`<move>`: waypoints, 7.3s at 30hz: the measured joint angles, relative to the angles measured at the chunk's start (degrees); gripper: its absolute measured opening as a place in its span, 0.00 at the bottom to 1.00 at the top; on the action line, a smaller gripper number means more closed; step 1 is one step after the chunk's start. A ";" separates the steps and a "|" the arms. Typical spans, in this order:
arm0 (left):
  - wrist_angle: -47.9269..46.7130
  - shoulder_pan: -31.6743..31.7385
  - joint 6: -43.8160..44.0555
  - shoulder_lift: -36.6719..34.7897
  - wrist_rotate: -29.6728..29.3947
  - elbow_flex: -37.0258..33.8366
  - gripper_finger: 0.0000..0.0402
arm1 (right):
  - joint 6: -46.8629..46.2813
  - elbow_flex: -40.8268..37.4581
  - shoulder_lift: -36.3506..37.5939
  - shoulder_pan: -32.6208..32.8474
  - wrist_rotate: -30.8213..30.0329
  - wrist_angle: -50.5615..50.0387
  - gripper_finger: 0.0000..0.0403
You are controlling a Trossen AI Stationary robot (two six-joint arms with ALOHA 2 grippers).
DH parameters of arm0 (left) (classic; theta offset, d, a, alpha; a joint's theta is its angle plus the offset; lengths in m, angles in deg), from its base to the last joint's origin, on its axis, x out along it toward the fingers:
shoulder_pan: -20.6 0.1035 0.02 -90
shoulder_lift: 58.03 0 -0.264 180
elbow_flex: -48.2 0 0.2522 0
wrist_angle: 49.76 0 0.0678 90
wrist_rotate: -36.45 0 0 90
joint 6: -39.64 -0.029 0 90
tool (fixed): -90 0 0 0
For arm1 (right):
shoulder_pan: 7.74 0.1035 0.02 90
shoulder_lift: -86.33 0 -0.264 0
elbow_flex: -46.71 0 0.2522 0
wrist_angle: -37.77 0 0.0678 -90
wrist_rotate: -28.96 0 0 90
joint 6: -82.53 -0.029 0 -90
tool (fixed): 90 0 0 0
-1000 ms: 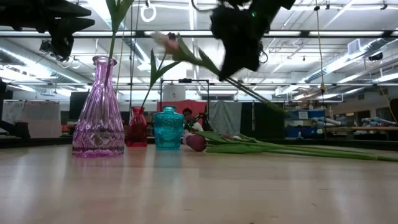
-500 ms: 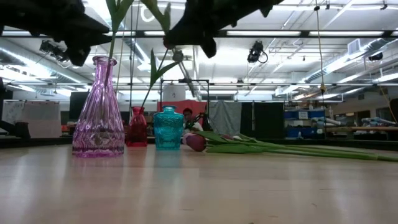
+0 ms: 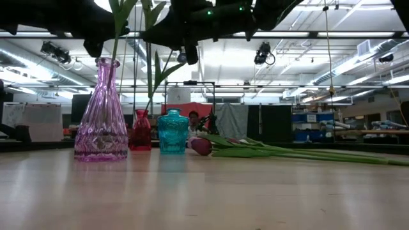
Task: Sort flowers into vase by color
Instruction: Put the right pink flower into the pink vase
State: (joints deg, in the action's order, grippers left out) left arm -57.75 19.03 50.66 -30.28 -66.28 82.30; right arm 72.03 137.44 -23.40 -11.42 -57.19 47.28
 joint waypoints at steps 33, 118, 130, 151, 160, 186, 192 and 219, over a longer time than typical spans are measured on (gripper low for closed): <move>7.81 10.35 -4.80 11.85 9.00 8.50 0.26 | 2.82 0.02 0.11 -1.34 -4.18 2.29 0.07; -26.36 10.30 -1.57 5.20 16.45 13.25 0.04 | -5.64 0.02 10.95 -1.57 -4.45 -31.99 0.22; -18.01 10.30 -9.00 7.38 5.30 13.15 0.04 | -2.33 0.02 5.12 0.03 -7.30 -17.67 0.37; 2.38 10.30 -12.51 16.50 3.84 12.22 0.04 | 10.87 0.00 3.85 -0.20 -12.87 -6.59 0.35; 5.26 10.30 -13.42 16.49 6.81 12.22 0.04 | 12.96 0.00 3.85 -0.20 -14.69 -5.28 0.30; -3.83 10.20 -11.88 16.41 9.33 12.20 0.14 | 10.12 -0.08 4.88 -0.20 -16.69 -6.06 0.02; -2.95 10.21 -11.84 15.48 9.18 12.17 0.13 | 7.16 0.00 4.94 -0.07 -16.21 -7.02 0.02; -7.28 10.06 -12.17 11.10 9.44 12.20 0.25 | 1.53 1.64 7.28 1.15 -13.18 -14.26 0.02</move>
State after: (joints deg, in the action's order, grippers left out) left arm -65.03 29.09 38.49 -19.18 -56.84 94.49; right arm 73.56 139.08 -16.12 -10.27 -70.36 33.02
